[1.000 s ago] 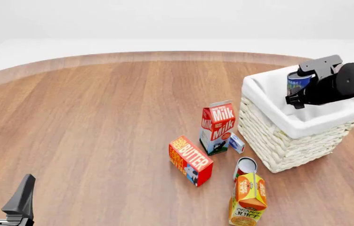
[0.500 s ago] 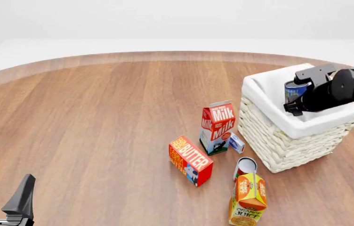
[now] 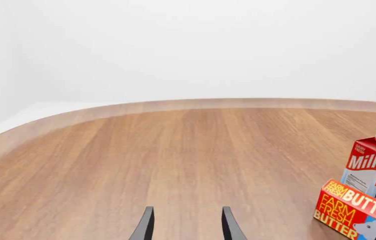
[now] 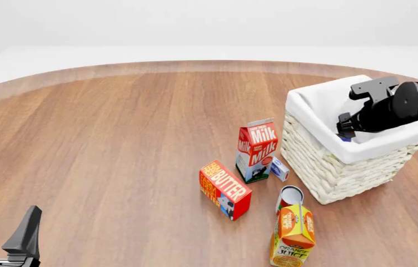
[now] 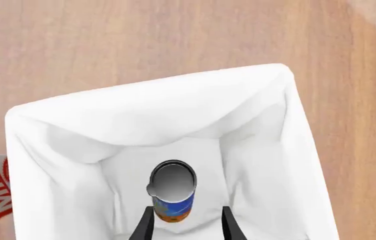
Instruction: Pick up the alphabet soup, and put it in the basket.
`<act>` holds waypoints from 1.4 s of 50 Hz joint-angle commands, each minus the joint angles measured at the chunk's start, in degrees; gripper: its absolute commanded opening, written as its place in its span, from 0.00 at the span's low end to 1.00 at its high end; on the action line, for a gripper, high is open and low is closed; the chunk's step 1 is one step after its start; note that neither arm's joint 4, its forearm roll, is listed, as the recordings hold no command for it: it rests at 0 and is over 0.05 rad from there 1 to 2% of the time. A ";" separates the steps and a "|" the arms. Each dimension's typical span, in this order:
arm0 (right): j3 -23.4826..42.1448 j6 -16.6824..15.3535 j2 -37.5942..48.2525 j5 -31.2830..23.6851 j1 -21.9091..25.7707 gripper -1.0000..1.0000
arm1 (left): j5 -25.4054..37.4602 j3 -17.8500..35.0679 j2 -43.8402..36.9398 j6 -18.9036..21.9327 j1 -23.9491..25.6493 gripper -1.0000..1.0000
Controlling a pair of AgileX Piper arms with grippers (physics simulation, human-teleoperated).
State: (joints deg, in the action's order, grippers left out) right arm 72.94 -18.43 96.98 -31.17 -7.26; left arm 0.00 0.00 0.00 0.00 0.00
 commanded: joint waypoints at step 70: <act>-11.64 5.20 -17.79 5.12 0.10 1.00 | 0.00 0.00 0.00 0.00 0.00 1.00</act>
State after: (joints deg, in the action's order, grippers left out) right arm 63.37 -13.65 81.89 -26.72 -7.20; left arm 0.00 0.00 0.00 0.00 0.00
